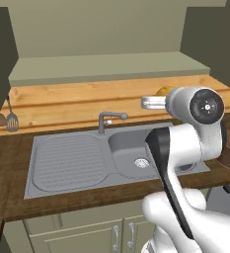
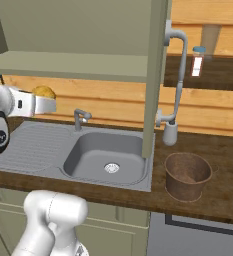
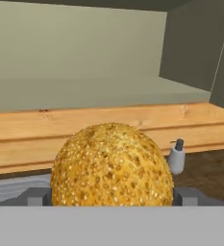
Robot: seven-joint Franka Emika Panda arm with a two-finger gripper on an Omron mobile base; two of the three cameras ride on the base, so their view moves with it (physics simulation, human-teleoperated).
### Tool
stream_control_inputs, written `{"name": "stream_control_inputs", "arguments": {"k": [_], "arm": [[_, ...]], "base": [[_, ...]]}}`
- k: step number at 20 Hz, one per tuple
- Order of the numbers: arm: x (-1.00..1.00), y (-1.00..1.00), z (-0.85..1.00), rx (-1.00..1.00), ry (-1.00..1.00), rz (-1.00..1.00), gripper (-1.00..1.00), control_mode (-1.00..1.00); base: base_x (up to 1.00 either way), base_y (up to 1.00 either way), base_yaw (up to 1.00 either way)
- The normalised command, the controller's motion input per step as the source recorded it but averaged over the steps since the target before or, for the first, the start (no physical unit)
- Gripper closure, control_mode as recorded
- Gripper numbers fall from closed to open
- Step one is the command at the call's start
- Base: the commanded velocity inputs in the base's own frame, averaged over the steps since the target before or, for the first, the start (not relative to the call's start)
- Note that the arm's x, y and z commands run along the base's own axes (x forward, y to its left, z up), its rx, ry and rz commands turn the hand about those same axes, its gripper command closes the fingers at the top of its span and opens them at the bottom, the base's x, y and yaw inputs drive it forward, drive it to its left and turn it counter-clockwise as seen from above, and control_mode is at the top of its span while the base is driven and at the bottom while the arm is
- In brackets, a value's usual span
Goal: Open the cabinet, pick up the bread from the cabinet and place it in the basket. Then move the basket to the dining counter.
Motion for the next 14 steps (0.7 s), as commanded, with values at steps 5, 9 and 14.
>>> {"name": "stream_control_inputs", "arguments": {"k": [5, 9, 14], "arm": [[-0.02, 0.0, -0.31, 0.02, 0.15, -0.04, 1.0, -1.0], [0.0, -0.04, -0.43, 0.01, 0.15, 0.0, 1.0, -1.0], [-0.01, -0.02, -0.1, 0.0, 0.04, 0.0, 1.0, 1.0]], "base": [[0.0, 0.0, 0.0], [0.0, 0.0, 0.0], [-0.28, -0.28, -0.01]]}}
